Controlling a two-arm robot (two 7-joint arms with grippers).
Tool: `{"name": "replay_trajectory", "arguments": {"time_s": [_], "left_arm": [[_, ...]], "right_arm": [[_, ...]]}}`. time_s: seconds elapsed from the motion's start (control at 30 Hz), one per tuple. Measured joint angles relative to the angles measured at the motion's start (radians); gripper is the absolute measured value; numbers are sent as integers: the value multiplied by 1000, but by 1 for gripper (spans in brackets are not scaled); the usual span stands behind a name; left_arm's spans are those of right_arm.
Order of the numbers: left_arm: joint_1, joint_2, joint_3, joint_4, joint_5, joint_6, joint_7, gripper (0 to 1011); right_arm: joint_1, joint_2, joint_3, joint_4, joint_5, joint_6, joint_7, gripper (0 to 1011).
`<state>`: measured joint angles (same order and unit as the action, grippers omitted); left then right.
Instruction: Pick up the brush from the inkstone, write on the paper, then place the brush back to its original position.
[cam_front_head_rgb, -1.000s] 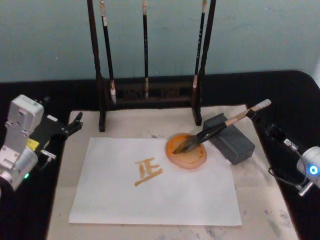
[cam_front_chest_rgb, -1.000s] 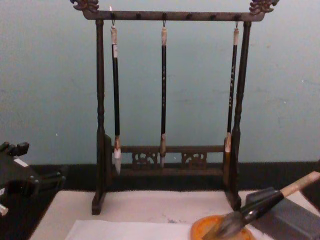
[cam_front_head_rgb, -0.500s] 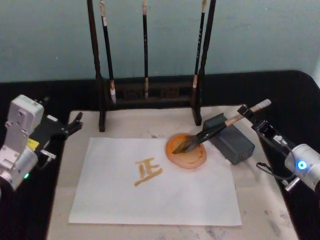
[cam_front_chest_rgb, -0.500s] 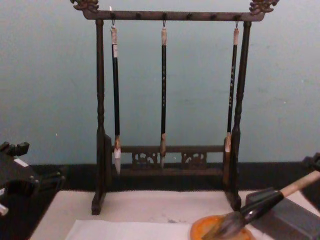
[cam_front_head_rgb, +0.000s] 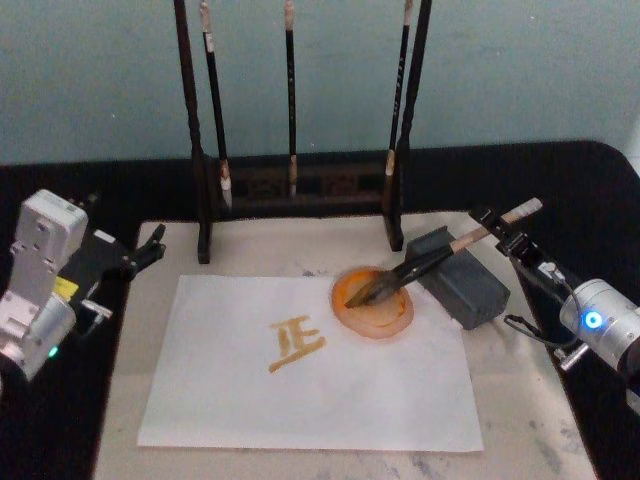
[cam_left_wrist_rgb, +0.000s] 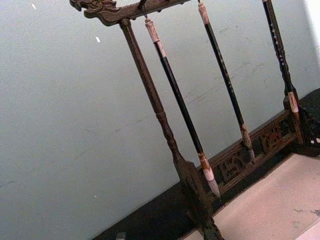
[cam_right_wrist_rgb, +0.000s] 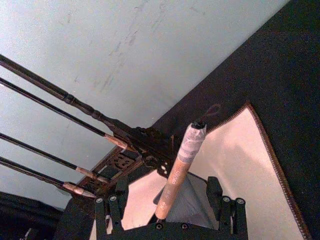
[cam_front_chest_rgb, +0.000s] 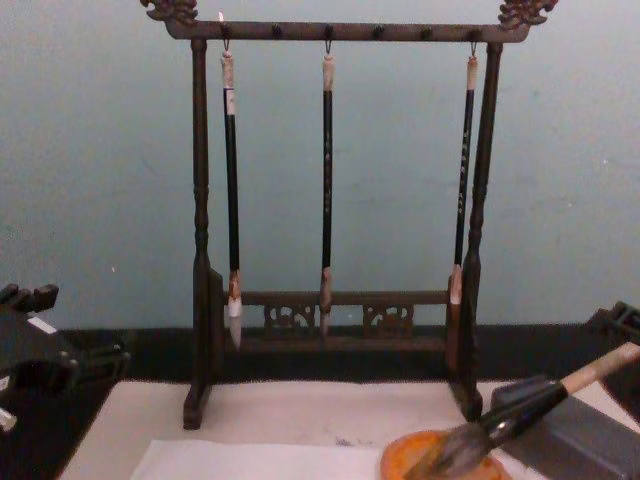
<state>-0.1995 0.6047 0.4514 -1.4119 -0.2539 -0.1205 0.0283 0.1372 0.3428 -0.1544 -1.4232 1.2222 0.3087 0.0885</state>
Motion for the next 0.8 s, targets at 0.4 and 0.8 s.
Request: {"name": "replay_trajectory", "arguments": {"time_s": [0.4,0.8], "left_arm": [[0,0,0,0,0,0,0,1010],[0,0,0,0,0,0,0,1010]], "right_arm": [[40,15,-35,52,19,-9,26,1000],[60,27,-68,78,37,-25,40,1000]]}}
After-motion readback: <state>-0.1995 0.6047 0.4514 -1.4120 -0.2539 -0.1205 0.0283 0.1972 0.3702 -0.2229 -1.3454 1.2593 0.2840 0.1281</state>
